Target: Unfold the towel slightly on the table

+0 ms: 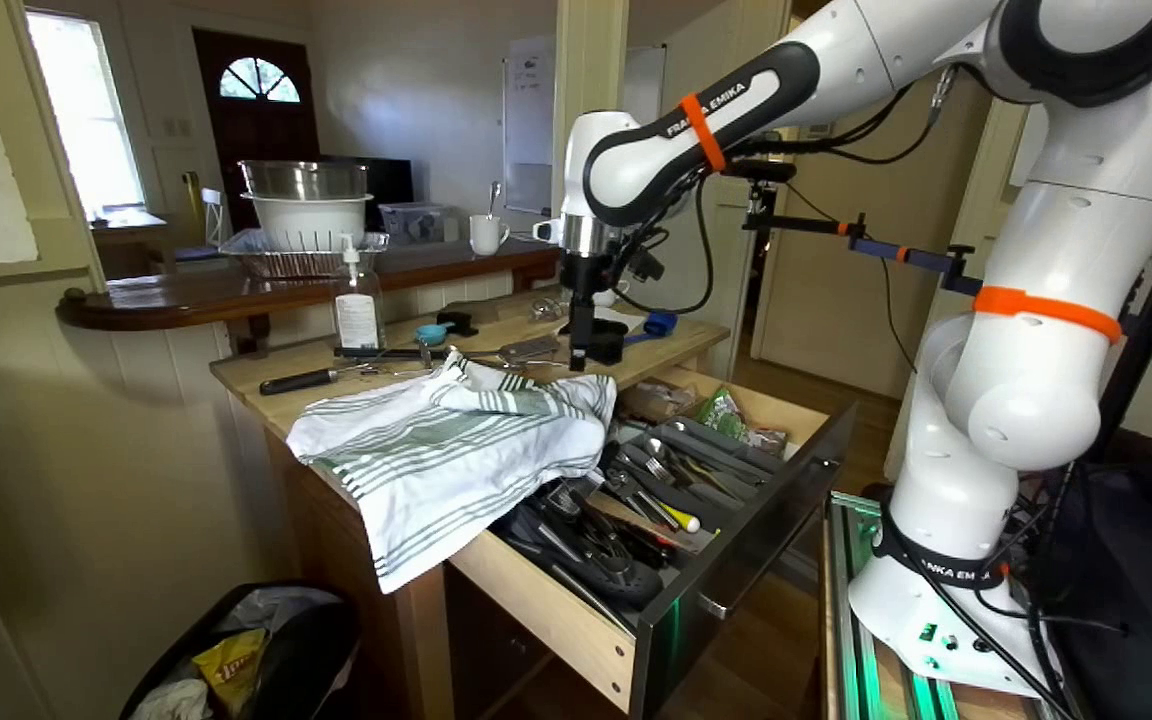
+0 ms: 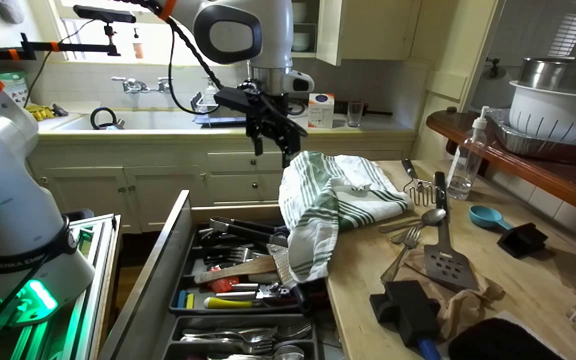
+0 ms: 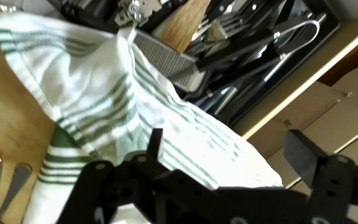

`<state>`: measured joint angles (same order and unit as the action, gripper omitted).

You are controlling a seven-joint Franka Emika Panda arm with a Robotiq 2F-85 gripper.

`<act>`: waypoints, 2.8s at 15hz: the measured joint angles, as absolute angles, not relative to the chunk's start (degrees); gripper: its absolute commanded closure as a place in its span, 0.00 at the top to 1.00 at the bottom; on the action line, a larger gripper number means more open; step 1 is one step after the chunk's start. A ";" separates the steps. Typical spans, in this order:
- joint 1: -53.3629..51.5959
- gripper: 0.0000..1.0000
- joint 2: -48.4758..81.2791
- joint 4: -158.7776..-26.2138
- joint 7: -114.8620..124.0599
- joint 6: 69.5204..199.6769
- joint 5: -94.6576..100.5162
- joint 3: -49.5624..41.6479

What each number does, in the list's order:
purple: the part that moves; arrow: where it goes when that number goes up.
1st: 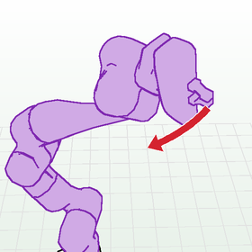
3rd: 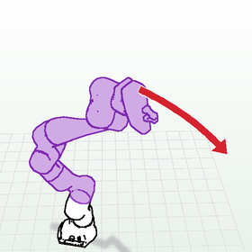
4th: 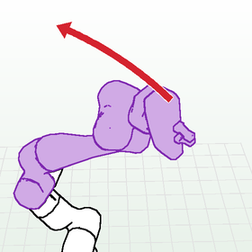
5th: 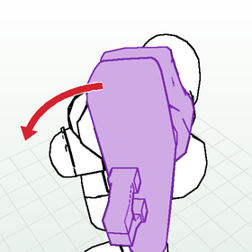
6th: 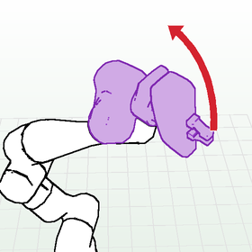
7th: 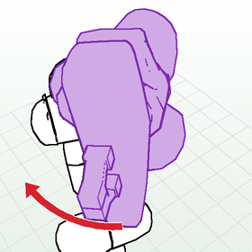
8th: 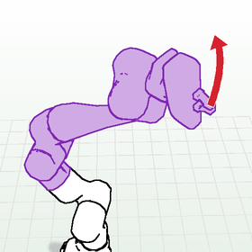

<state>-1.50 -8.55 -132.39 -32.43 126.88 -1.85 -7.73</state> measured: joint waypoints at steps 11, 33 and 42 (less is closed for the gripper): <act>2.15 1.00 15.81 -107.68 -29.36 138.32 -3.23 -4.05; 1.25 1.00 26.54 -101.58 -4.34 142.14 11.99 -3.83; 1.24 0.69 28.72 -101.42 -2.33 142.02 7.62 -2.74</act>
<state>1.24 28.72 -101.42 -2.33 142.02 7.62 -2.74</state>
